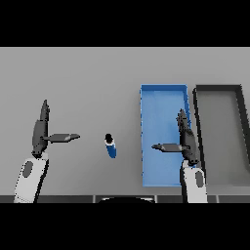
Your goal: Pick up the blue pipe and place it into the blue bin.
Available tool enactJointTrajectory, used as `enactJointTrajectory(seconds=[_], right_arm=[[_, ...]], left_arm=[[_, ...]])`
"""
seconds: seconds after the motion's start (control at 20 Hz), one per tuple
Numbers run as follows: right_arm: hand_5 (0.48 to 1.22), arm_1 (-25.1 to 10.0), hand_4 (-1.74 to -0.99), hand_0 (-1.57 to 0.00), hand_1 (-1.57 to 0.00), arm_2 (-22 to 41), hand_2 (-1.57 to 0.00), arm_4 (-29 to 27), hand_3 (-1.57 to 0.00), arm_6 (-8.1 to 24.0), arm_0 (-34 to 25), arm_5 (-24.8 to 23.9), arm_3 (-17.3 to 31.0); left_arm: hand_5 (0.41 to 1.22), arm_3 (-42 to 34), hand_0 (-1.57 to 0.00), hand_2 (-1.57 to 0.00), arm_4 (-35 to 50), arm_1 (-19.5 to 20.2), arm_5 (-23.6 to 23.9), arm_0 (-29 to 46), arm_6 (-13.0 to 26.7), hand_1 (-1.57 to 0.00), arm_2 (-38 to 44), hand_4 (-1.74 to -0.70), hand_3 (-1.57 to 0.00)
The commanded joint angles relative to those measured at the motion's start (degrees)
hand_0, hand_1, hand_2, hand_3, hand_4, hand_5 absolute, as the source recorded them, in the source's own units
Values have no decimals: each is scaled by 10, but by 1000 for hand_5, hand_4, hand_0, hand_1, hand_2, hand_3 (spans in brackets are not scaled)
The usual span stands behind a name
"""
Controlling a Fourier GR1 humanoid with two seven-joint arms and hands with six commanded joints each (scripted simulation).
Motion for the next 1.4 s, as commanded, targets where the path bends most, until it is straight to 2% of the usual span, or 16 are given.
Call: enactJointTrajectory(seconds=[0.0,0.25,0.3,0.35,0.4,0.5,0.7,0.8,0.9,1.1,1.2,1.35], right_arm=[[629,-1,-1205,1,1,0,1,-1,1,-1,1,0,0],[629,-6,-1205,1,1,-2,1,-6,1,-3,9,5,-9],[629,-46,-1205,1,1,13,1,38,1,-53,29,12,-28],[628,-66,-1201,1,1,26,1,66,1,-74,48,16,-44],[627,-80,-1197,1,1,31,1,80,1,-83,62,19,-59],[622,-83,-1193,1,1,43,1,95,1,-81,72,20,-68],[621,-90,-1197,1,1,44,1,95,1,-69,75,26,-80],[619,-91,-1181,1,1,47,1,106,1,-55,62,20,-74],[616,-88,-1179,1,1,48,1,103,1,-65,62,20,-75],[617,-98,-1164,1,1,46,1,102,1,-68,75,26,-85],[618,-94,-1182,1,1,46,1,97,1,-51,69,26,-87],[615,-87,-1197,1,1,47,1,99,1,-55,70,22,-85]], left_arm=[[593,-1,1,1,0,-1,1,1,-3,1,0,-966,1],[593,-8,1,1,-7,-6,4,10,-12,1,-8,-966,1],[593,-9,1,1,-13,30,-52,25,-48,1,-23,-966,1],[592,-6,1,1,-16,60,-87,37,-68,1,-27,-963,1],[590,2,1,1,-17,72,-109,35,-79,1,-31,-960,1],[592,0,1,1,-16,90,-136,41,-91,1,-35,-959,1],[594,-9,1,1,0,100,-174,48,-114,1,-40,-966,1],[573,-44,1,1,4,118,-201,62,-108,1,-56,-989,1],[549,-57,1,1,-1,135,-227,72,-96,1,-72,-1026,1],[497,-94,1,1,-14,122,-260,82,-66,1,-126,-1113,1],[475,-105,1,1,-33,105,-257,76,-46,1,-153,-1132,1],[450,-102,1,1,-63,74,-254,71,-31,1,-187,-1139,1]])
